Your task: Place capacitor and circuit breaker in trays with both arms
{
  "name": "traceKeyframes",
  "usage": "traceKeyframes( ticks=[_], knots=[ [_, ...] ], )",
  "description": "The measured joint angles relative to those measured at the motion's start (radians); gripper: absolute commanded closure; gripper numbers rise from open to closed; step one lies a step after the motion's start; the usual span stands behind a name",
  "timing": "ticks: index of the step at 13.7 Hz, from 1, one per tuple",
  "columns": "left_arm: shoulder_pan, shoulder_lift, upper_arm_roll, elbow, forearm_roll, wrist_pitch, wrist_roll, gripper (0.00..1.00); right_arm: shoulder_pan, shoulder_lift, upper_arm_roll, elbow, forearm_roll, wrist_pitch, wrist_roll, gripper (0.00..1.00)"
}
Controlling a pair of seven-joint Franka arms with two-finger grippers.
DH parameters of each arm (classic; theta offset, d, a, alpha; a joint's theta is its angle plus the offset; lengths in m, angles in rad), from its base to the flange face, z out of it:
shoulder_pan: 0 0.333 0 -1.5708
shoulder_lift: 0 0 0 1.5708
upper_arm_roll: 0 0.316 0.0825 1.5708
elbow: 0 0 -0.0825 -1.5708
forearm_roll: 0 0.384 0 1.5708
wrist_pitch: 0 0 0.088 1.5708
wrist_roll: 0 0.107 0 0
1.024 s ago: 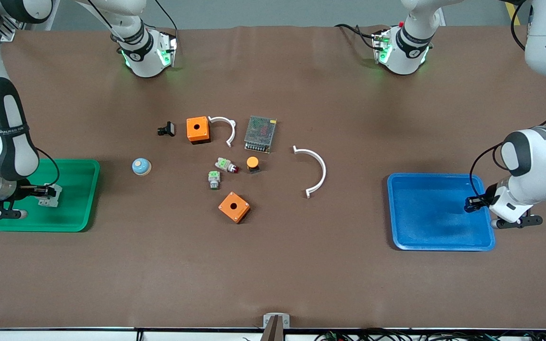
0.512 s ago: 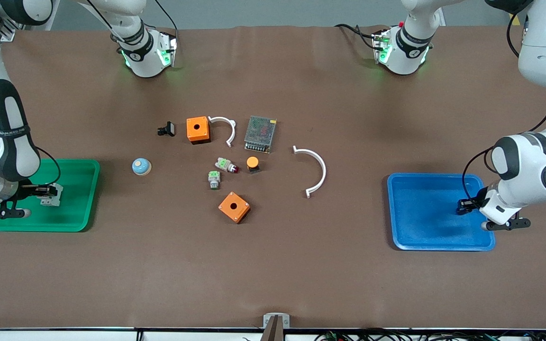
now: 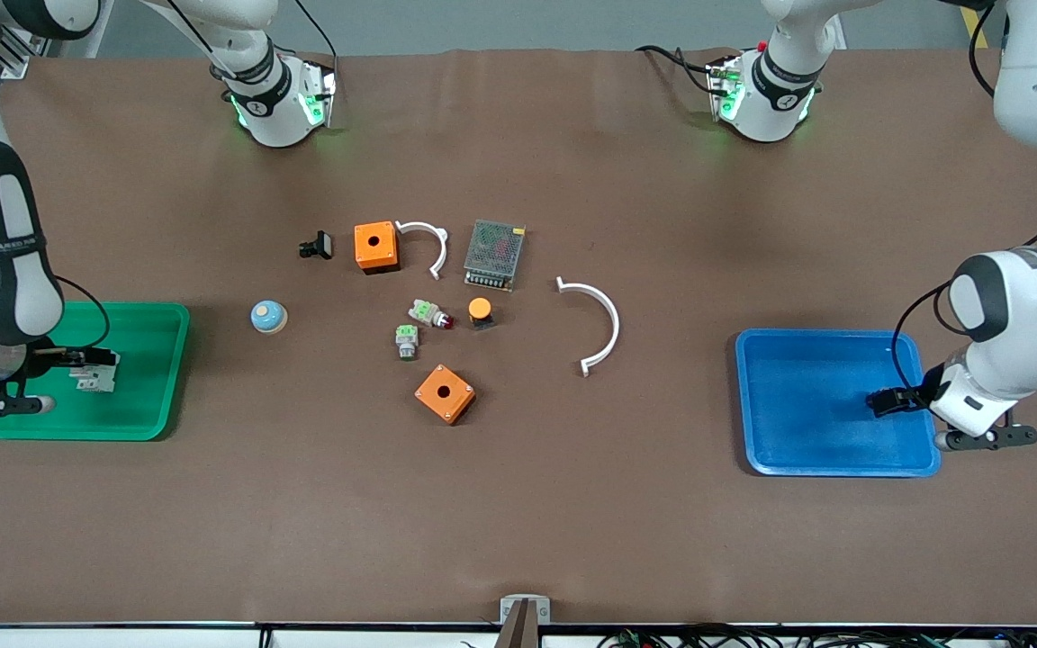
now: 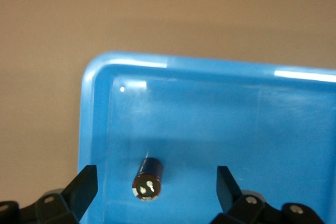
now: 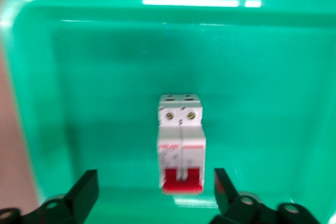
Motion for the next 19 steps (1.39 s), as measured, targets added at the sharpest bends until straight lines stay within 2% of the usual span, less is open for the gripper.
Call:
traceKeyframes(
  ticks=[5, 9, 12, 15, 17, 19],
  knots=[
    [-0.004, -0.11, -0.049, 0.17, 0.0, -0.274, -0.004, 0.0, 0.106, -0.176, 0.009, -0.002, 0.0, -0.197, 0.196, 0.02],
    [-0.003, -0.181, -0.088, 0.31, 0.0, -0.511, -0.004, 0.0, 0.196, -0.302, 0.013, -0.088, 0.002, -0.222, 0.29, 0.02],
    [-0.006, -0.262, -0.141, 0.332, 0.0, -0.582, -0.005, 0.0, 0.247, -0.397, 0.015, -0.164, 0.011, -0.221, 0.338, 0.01],
    [-0.009, -0.326, -0.166, 0.331, -0.005, -0.648, -0.007, 0.0, 0.278, -0.477, 0.015, -0.194, 0.022, -0.221, 0.352, 0.01],
    [-0.034, -0.356, -0.142, 0.326, -0.019, -0.68, -0.007, 0.0, 0.287, -0.523, 0.015, -0.195, 0.023, -0.223, 0.352, 0.01],
    [-0.145, -0.391, -0.034, 0.29, -0.047, -0.689, -0.008, 0.0, 0.291, -0.571, 0.015, -0.194, 0.023, -0.25, 0.352, 0.01]
  ],
)
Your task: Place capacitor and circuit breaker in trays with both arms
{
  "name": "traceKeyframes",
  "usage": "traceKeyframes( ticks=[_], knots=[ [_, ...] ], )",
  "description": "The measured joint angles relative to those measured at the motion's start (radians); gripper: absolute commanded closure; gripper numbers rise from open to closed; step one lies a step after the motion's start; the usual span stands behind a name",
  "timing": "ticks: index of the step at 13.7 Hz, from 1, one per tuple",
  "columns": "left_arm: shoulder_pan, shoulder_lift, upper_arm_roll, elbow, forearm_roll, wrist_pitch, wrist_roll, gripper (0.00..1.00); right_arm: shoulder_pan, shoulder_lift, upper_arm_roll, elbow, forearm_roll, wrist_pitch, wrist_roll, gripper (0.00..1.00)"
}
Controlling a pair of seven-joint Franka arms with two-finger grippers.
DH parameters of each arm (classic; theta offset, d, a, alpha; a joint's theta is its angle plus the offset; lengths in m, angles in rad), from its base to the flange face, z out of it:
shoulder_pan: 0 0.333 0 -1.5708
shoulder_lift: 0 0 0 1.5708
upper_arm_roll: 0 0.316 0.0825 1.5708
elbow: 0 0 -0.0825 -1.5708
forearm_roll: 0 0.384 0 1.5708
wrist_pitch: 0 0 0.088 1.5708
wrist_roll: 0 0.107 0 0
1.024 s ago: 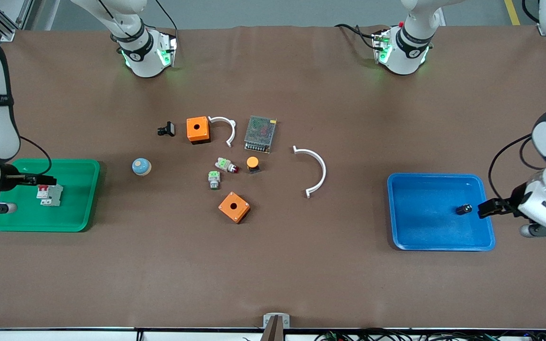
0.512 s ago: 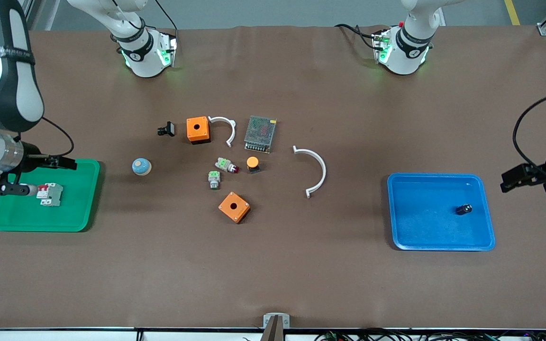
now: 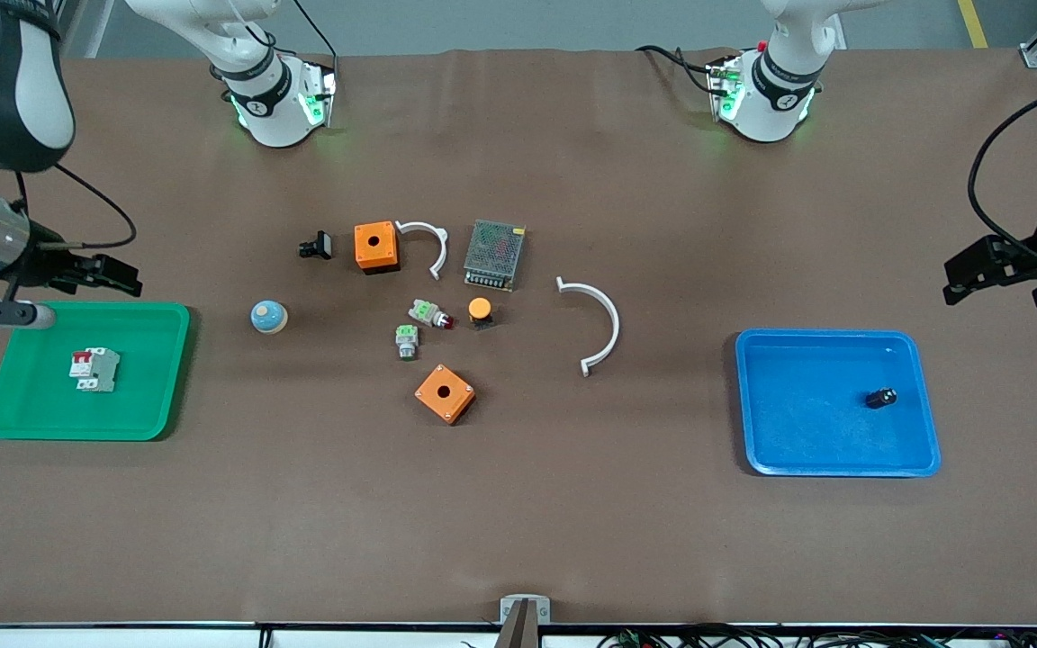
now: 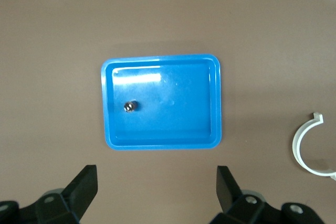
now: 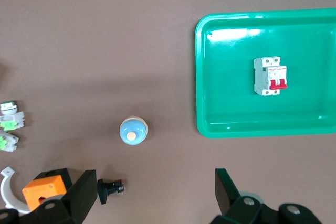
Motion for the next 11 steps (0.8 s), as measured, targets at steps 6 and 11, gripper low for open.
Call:
traceKeyframes(
  ticks=[6, 11],
  knots=[
    [-0.13, -0.173, 0.096, -0.184, -0.082, -0.007, -0.086, 0.0, 0.004, -0.05, 0.0, 0.112, 0.0, -0.125, 0.0, 0.0],
    [-0.15, -0.231, 0.104, -0.232, -0.033, -0.025, -0.1, 0.0, 0.005, -0.043, -0.002, 0.257, 0.0, -0.178, -0.001, 0.0]
  ],
)
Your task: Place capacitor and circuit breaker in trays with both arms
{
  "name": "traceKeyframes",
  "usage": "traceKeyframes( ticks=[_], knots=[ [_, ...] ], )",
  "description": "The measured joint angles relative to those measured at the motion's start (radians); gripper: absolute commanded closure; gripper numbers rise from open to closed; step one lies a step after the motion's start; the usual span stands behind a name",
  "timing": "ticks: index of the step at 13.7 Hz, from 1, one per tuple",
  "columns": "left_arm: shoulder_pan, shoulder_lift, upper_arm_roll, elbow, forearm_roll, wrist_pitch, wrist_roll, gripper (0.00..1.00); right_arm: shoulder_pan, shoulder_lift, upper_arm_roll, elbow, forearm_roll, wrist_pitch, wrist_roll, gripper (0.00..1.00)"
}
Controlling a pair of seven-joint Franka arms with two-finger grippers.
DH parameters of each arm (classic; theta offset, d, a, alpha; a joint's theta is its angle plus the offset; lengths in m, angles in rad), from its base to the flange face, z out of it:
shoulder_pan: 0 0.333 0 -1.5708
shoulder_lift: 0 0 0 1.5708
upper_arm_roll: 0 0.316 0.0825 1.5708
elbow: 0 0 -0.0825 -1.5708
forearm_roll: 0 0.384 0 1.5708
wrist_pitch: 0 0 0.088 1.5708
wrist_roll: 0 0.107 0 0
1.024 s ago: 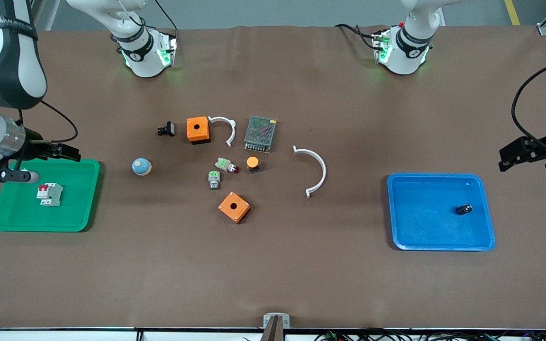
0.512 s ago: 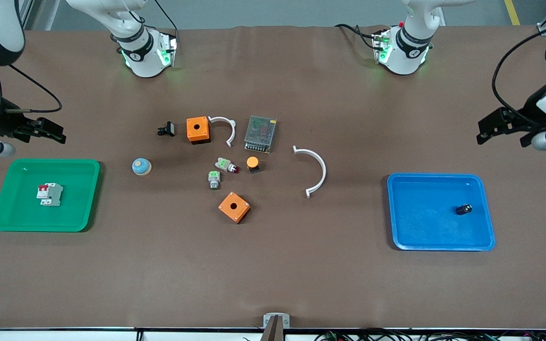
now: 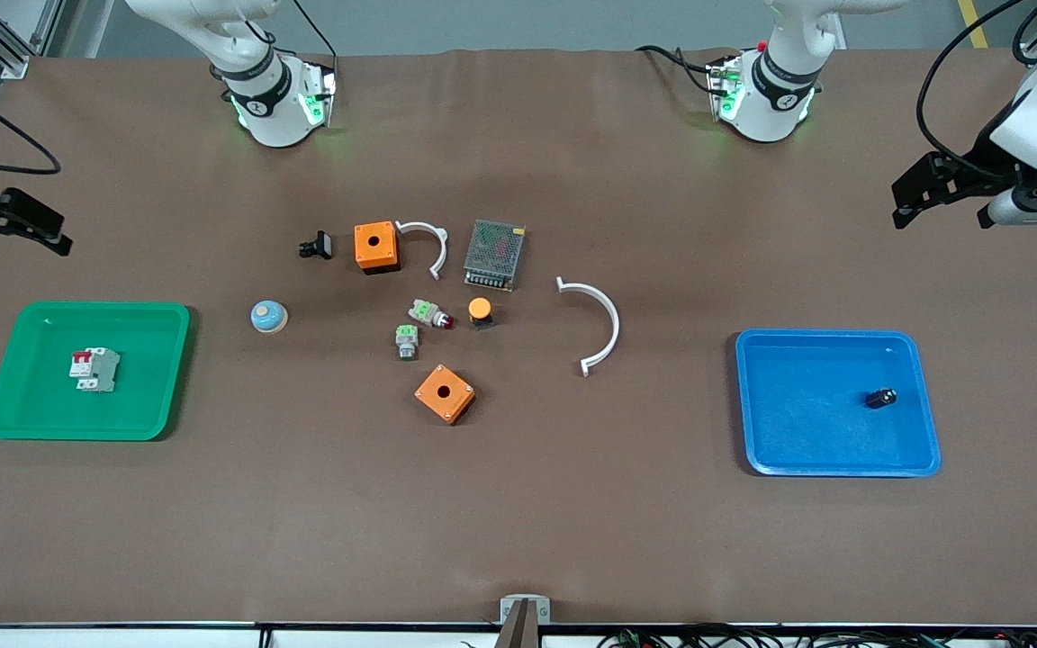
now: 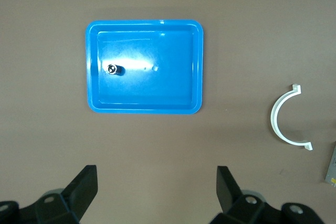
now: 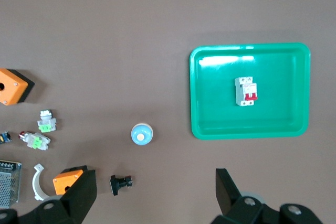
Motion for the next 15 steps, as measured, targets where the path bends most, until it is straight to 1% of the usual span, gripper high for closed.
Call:
traceKeyframes(
  ticks=[5, 10, 15],
  knots=[
    [0.009, -0.006, 0.006, 0.001, 0.0, -0.017, 0.0, 0.0, 0.0, 0.016, -0.006, 0.094, 0.0, -0.009, 0.0, 0.0],
    [0.007, -0.016, 0.001, 0.047, 0.0, -0.101, 0.0, 0.0, 0.0, 0.041, -0.007, 0.142, 0.0, -0.012, 0.0, 0.0],
    [0.007, -0.017, 0.002, 0.048, -0.043, -0.106, 0.0, 0.0, 0.0, 0.073, -0.008, 0.173, 0.0, -0.024, 0.0, 0.0]
  ],
)
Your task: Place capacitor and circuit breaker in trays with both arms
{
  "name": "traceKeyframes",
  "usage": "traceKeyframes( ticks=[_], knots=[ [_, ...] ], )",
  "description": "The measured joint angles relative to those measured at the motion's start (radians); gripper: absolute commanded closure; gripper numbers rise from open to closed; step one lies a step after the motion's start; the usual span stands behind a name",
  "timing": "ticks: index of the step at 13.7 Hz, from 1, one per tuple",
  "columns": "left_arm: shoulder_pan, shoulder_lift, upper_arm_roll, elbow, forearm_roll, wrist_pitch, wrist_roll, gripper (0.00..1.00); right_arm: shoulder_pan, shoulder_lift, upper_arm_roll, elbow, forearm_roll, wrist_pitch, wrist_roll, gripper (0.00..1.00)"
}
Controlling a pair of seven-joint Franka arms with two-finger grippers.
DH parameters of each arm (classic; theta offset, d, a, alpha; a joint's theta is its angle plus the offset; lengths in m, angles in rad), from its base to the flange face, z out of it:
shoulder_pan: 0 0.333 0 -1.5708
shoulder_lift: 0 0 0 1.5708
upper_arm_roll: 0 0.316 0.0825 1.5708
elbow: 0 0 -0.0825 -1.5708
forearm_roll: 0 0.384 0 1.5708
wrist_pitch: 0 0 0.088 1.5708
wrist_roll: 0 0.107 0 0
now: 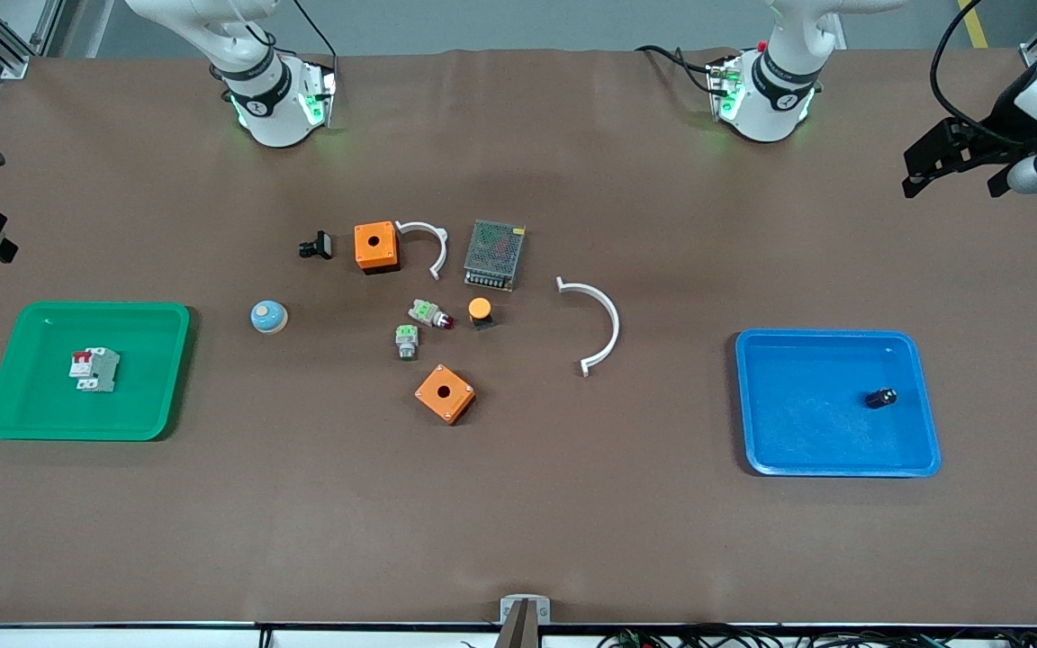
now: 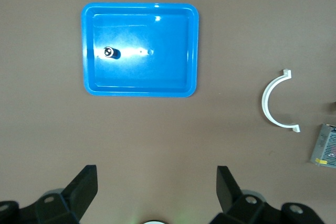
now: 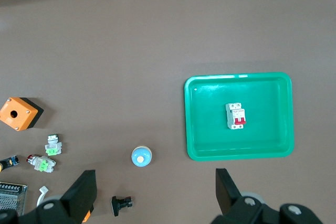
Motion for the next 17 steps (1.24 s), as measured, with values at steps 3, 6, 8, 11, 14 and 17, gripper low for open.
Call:
traceKeyframes(
  ticks=[3, 6, 8, 11, 14, 17],
  knots=[
    [0.0, 0.0, 0.001, 0.0, -0.004, -0.001, 0.0, 0.0, 0.0, 0.004, 0.0, 0.005, 0.0, -0.001, 0.0, 0.0],
    [0.0, 0.0, 0.001, 0.0, -0.004, -0.001, 0.0, 0.0, 0.0, 0.005, 0.0, 0.006, 0.0, -0.001, 0.0, 0.0],
    [-0.001, 0.004, 0.001, 0.011, -0.004, -0.001, 0.0, 0.0, 0.0, 0.005, 0.0, 0.007, 0.0, -0.001, 0.0, 0.0],
    [0.0, 0.017, 0.001, 0.035, -0.004, -0.001, 0.0, 0.0, 0.0, 0.005, 0.0, 0.007, 0.0, -0.001, 0.0, 0.0],
    [0.0, 0.026, 0.001, 0.039, -0.004, -0.009, 0.0, 0.0, 0.0, 0.006, 0.001, 0.008, 0.0, -0.001, 0.0, 0.0],
    [0.0, 0.028, 0.001, 0.04, -0.004, -0.014, 0.0, 0.0, 0.0, 0.006, 0.001, 0.009, 0.0, -0.001, 0.0, 0.0]
  ],
)
